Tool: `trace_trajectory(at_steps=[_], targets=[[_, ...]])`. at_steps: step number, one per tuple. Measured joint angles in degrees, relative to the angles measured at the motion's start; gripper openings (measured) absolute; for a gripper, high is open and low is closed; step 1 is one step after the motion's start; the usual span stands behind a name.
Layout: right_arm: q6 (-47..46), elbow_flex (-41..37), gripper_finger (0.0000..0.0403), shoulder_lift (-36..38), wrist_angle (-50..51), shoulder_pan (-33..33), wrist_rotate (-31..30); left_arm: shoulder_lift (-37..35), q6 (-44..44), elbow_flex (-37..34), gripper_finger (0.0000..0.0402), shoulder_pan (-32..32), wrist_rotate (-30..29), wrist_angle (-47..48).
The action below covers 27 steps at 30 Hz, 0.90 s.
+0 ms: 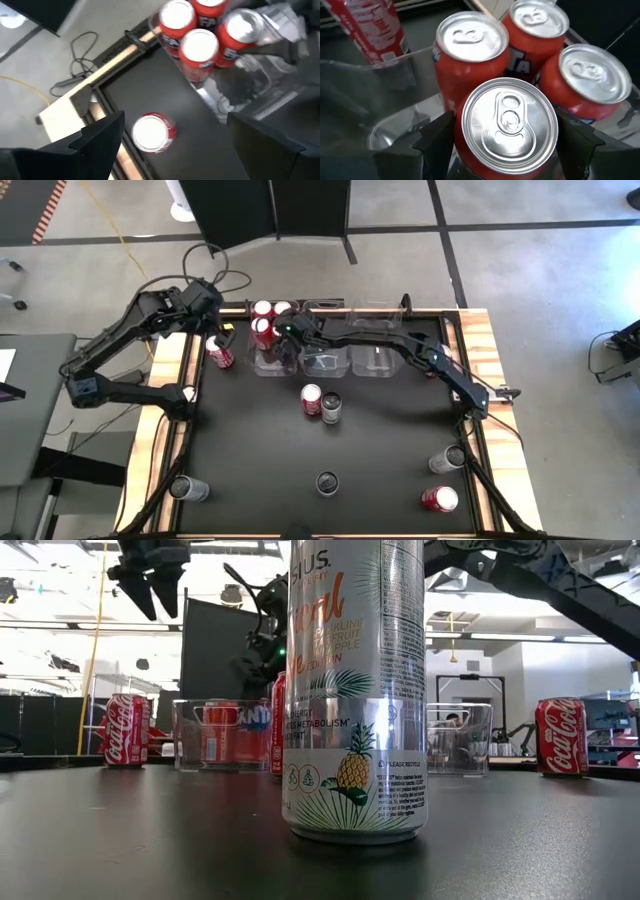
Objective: Sort soda cans
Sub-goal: Put the red soda can into the left transparent bin, then put the top left red and white soda can into the middle transparent bin
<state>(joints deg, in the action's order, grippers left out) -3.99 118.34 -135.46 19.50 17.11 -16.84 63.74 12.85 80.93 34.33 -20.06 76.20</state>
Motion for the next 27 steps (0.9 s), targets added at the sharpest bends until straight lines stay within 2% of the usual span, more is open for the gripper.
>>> trace_trajectory(at_steps=[5, 13, 19, 23, 27], targets=[[-2.76, 0.00, 0.0302, 0.00, -0.03, 0.94, 0.08, 0.14, 0.09, 0.00, 0.0345, -0.02, 1.76, -0.68], [-6.97, 0.09, 0.0392, 0.37, 1.03, 1.81, 0.45, 0.01, 1.28, 0.00, 0.0345, -0.02, 1.87, -0.32], [-9.00, 0.07, 0.0381, 3.47, 2.66, 0.52, 1.08, 0.01, 0.86, -2.65, 0.0345, -0.02, 2.49, -0.08], [-12.53, 0.07, 0.0380, 9.51, 7.21, -1.12, 2.16, -0.03, 2.54, -6.16, 0.0345, -0.02, 6.15, 1.30], [-12.70, 0.07, 0.0380, 16.30, 11.16, -3.15, 2.09, -0.01, 6.44, -10.98, 0.0345, 0.20, 5.84, 0.95]])
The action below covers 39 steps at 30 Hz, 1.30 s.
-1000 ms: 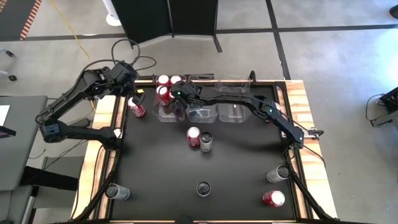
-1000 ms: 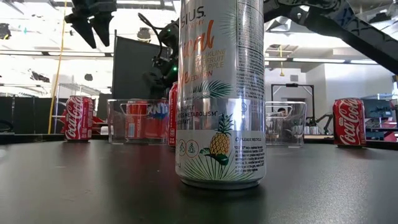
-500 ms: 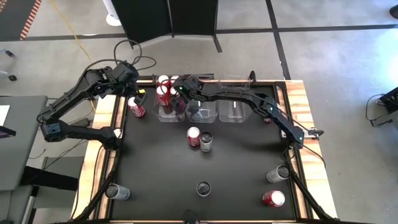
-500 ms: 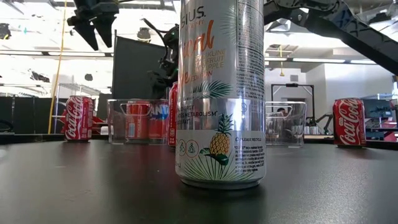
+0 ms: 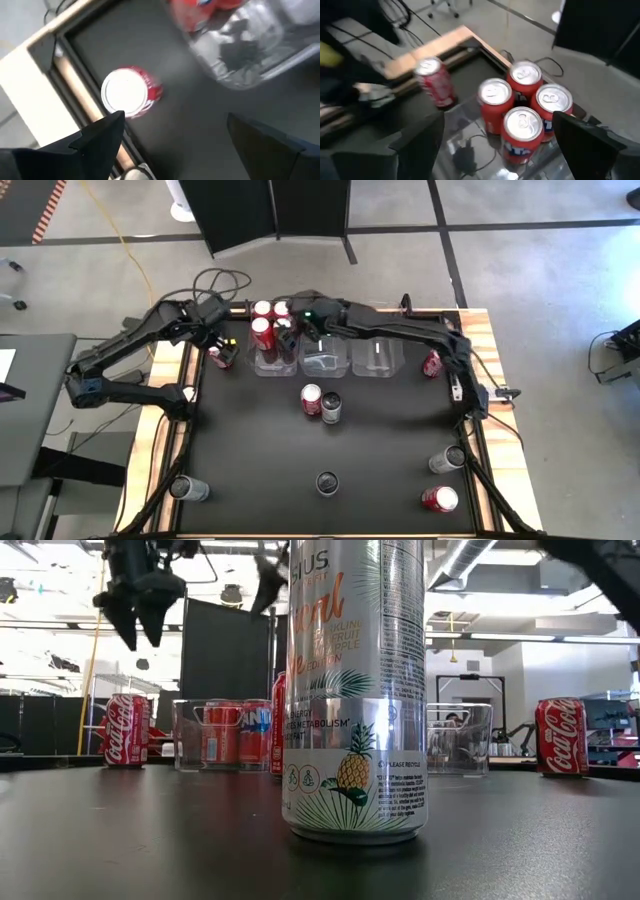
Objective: Sort soda cans
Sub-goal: Put the top left red and white soda can into the middle transparent bin
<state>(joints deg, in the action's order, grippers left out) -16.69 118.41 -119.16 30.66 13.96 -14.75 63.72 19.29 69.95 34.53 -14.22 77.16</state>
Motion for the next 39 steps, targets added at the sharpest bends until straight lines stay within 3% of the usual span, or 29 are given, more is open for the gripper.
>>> trace_trajectory(at_steps=[6, 10, 15, 24, 33, 39], targets=[[-2.68, 0.00, 0.0380, 7.25, 5.73, -3.21, -0.93, 0.02, 6.16, -5.83, 0.0357, 3.69, -3.87, -0.89], [-2.97, 0.00, 0.0380, 8.73, 9.04, -5.35, -4.69, 0.02, 7.22, -8.71, 0.0379, 7.11, -5.76, -1.61], [-2.95, -0.04, 0.0380, 8.58, 11.77, -6.65, -4.93, 0.02, 6.00, -11.68, 0.0398, 10.94, -4.70, -5.18], [-2.50, -0.07, 0.0380, 8.48, 18.77, -6.85, -4.89, 0.92, 3.89, -15.01, 0.0397, 13.62, 0.66, -15.40], [1.82, -0.07, 0.0380, 8.53, 21.34, -6.69, -4.82, 8.66, 5.86, -15.10, 0.0395, 15.45, 0.77, -14.68], [2.04, -0.09, 0.0380, 8.53, 26.35, -6.32, -4.82, 12.46, 5.85, -15.10, 0.0353, 15.46, -0.35, -14.86]])
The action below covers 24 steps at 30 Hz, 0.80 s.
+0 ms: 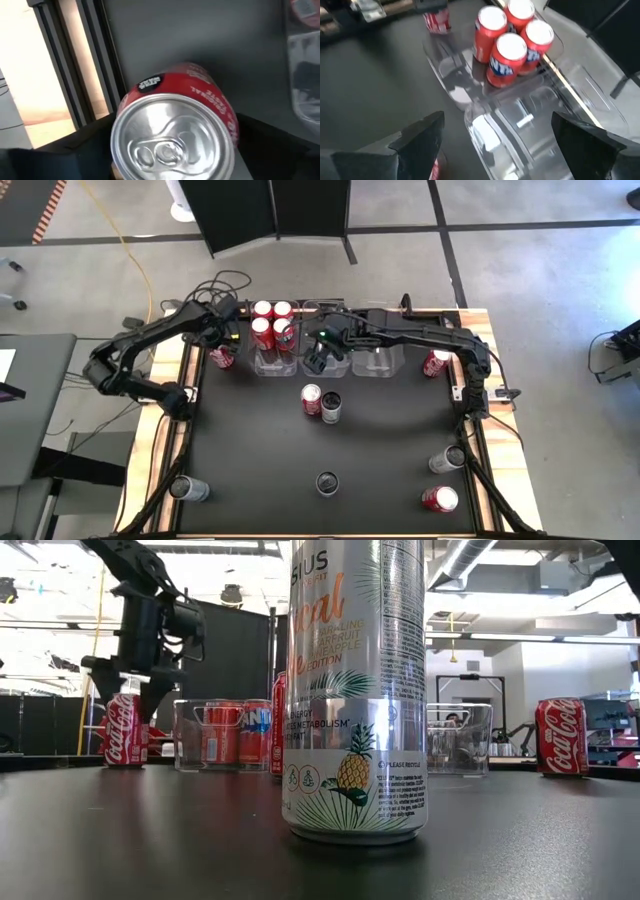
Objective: Sort soda cans
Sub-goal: Put the top left red and white soda can into the middle transparent bin
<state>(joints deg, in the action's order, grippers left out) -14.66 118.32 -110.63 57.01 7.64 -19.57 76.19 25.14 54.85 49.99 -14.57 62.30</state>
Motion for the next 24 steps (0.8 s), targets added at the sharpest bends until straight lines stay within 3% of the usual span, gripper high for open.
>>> trace_trajectory(at_steps=[3, 9, 17, 24], targets=[[0.02, 0.00, 0.0380, 0.00, 2.04, 0.46, -0.05, 0.22, -0.15, 0.09, 0.0310, 0.01, -0.02, -0.10], [0.13, -0.04, 0.0380, 1.68, 4.94, 1.49, -0.09, -1.92, 0.46, 2.51, 0.0305, -0.10, 0.86, 3.38], [1.53, -0.04, 0.0379, 7.12, 9.82, 4.01, -0.17, -3.02, -1.12, 17.08, 0.0305, -2.36, 0.42, 14.41], [1.10, -2.98, 0.0379, 11.73, 16.07, 7.25, -0.35, -2.91, -1.53, 30.22, 0.0305, -4.67, 0.35, 14.25]])
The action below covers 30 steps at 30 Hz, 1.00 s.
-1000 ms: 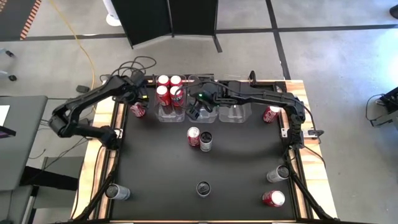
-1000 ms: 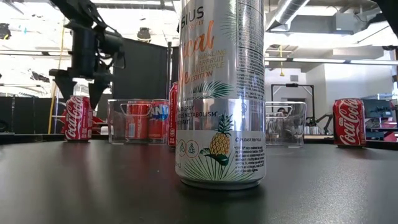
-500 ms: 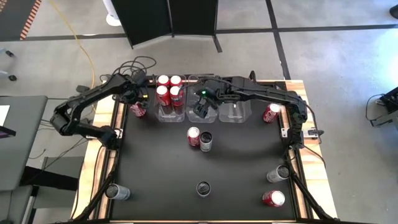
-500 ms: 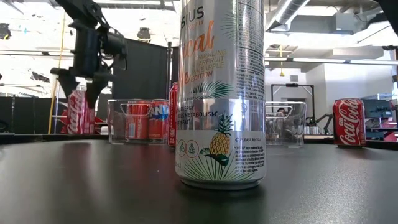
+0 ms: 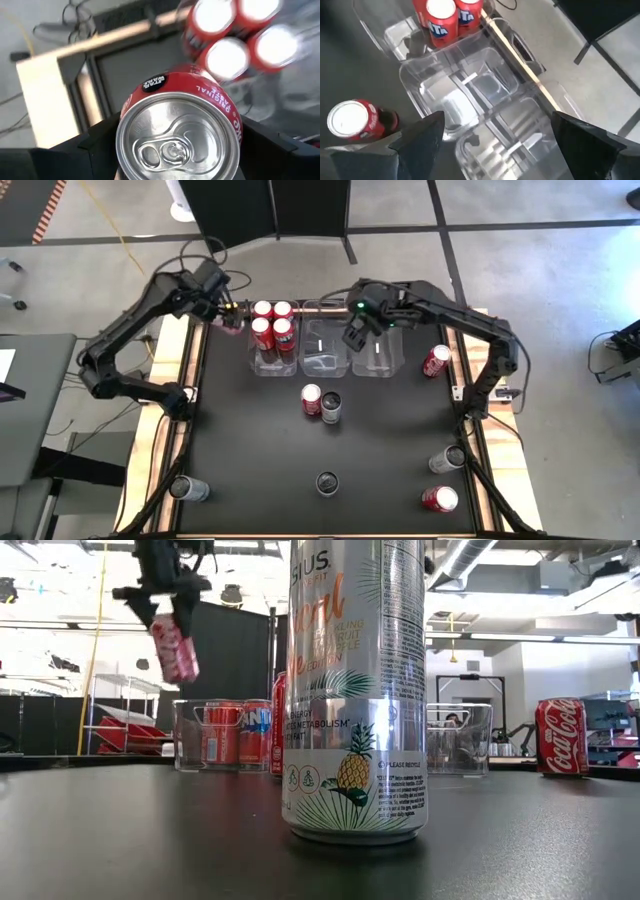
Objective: Sort soda cans
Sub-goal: Put the top left red and white soda can into the middle transparent bin
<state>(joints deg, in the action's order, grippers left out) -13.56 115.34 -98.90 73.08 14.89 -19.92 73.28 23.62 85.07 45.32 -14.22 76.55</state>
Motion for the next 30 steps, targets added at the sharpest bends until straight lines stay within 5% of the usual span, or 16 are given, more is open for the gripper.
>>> trace_trajectory(at_steps=[7, 17, 30], targets=[[-4.48, -9.88, 0.0379, 8.79, -4.39, 1.83, 0.01, 5.73, -1.04, 9.25, 0.0305, -3.93, 0.17, 0.08], [-14.60, -24.16, 0.0379, 21.67, -7.57, 3.09, -0.89, 22.77, -9.89, 24.45, 0.0305, -10.60, 2.77, -1.36], [-25.82, -34.04, 0.0379, 31.12, -9.48, 0.53, -7.04, 42.33, -17.36, 44.32, 0.0305, -16.21, 5.40, -2.60]])
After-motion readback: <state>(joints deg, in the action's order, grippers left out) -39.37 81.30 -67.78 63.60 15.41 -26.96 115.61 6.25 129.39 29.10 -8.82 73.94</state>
